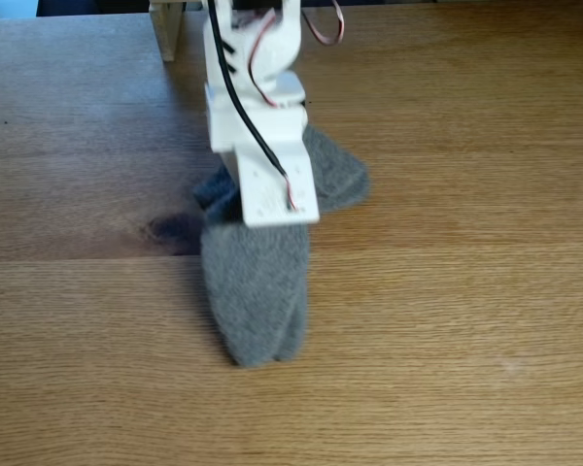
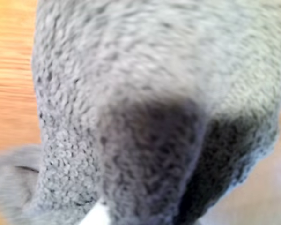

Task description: Clean the area in front of the robot

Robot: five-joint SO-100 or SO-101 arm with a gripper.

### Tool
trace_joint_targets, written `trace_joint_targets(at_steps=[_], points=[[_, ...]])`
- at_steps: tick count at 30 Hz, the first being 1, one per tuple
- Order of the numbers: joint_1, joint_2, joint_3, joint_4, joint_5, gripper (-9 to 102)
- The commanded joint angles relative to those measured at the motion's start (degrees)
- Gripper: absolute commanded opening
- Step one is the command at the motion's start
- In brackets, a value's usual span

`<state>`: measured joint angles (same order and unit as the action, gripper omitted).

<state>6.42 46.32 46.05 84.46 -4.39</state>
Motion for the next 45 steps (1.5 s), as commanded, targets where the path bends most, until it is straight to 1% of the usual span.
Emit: trace_joint_targets(at_steps=[1, 3, 5, 8, 11, 14, 16, 21, 22, 24, 26, 29, 30, 33, 36, 38, 42, 45], points=[[6.1, 20.4, -1.4, 6.9, 5.3, 0], [9.7, 22.7, -1.1, 10.1, 6.2, 0], [13.9, 24.6, 1.3, 10.9, 6.3, 0], [21.3, 27.6, 8.3, 8.8, 4.5, 0], [28.7, 30.9, 18.3, 4.8, -0.6, 0], [35.5, 33.8, 29.5, -0.7, -6.9, 0], [39.4, 35.8, 37.4, -5.9, -11.0, 0], [46.5, 39.6, 56.8, -19.6, -25.4, 0], [47.5, 40.6, 59.9, -22.2, -26.6, 0], [49.0, 42.2, 65.6, -26.3, -28.6, 4], [50.0, 43.7, 70.4, -30.1, -30.2, 13], [50.5, 46.0, 75.2, -35.0, -30.8, 28], [50.5, 47.0, 76.3, -36.0, -30.6, 31], [48.7, 50.9, 78.0, -37.6, -29.1, 30], [44.1, 55.5, 78.5, -36.5, -25.0, 28], [39.7, 58.9, 78.5, -34.4, -22.0, 28], [28.6, 66.1, 78.6, -30.3, -15.6, 19], [19.6, 70.5, 78.9, -27.8, -10.0, 17]])
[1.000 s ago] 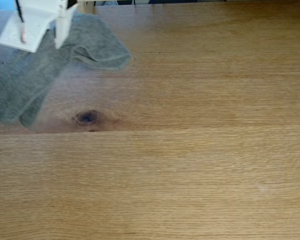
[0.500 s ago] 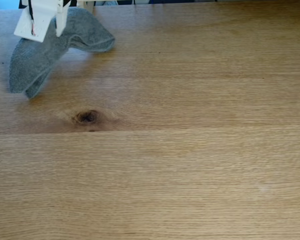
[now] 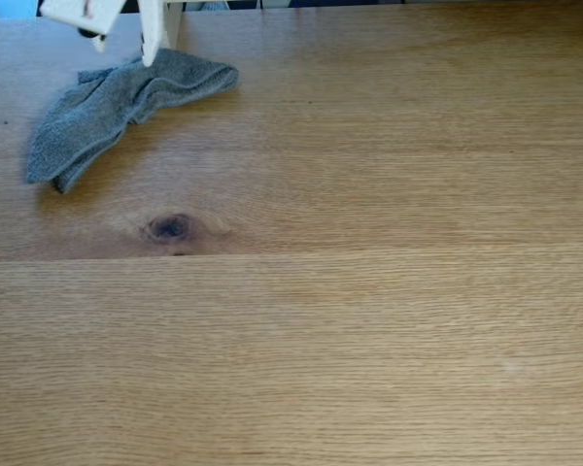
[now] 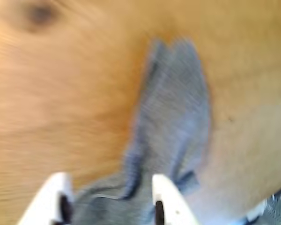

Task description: Clean the area in front of the robot

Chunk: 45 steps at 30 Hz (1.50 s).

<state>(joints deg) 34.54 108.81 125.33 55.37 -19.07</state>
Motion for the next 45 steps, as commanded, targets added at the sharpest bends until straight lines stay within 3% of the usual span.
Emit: trace_joint_targets(at_steps=[1, 9, 14, 18, 23, 32, 40, 45], points=[[-11.6, 9.3, -0.3, 2.1, 6.4, 16], [-31.2, 15.7, -0.1, 4.9, 23.3, 2], [-35.2, 19.9, -0.1, 5.9, 28.5, 0], [-35.9, 26.5, 0.2, 11.6, 30.2, 0], [-37.3, 41.8, 8.3, 17.1, 29.5, 0], [-37.4, 79.9, 46.2, 17.5, 22.6, 0], [-33.1, 80.5, 66.1, 17.1, 18.4, 0], [-30.8, 80.5, 67.4, 17.2, 18.6, 3]])
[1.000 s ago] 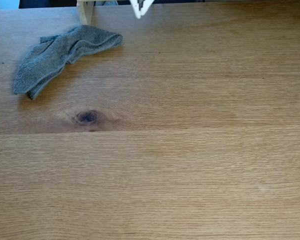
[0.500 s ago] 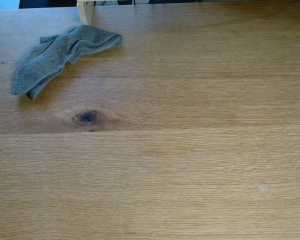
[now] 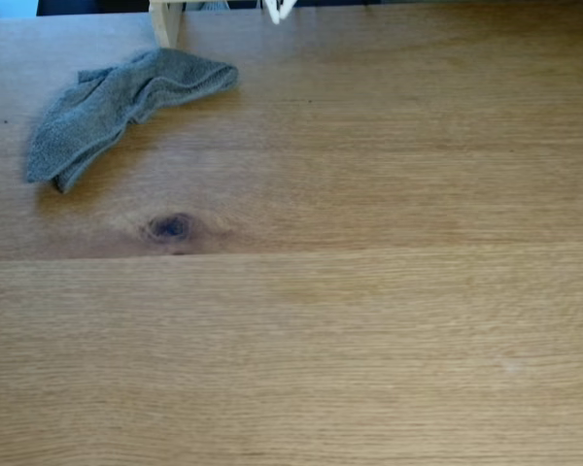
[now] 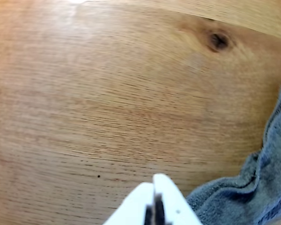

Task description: Clean the area in front of the robot

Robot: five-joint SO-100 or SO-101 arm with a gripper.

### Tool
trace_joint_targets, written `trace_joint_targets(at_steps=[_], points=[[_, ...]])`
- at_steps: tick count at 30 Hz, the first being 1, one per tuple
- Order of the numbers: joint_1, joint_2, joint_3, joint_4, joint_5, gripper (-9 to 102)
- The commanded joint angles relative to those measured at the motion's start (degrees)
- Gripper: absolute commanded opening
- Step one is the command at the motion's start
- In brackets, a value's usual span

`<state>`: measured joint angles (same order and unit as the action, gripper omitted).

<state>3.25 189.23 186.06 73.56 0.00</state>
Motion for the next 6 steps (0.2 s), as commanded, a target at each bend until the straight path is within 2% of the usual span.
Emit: trace_joint_targets(at_steps=[1, 6], points=[[0.6, 0.1, 6.5, -1.0, -0.4, 3], [0.6, 0.1, 6.2, -1.0, -0.5, 2]])
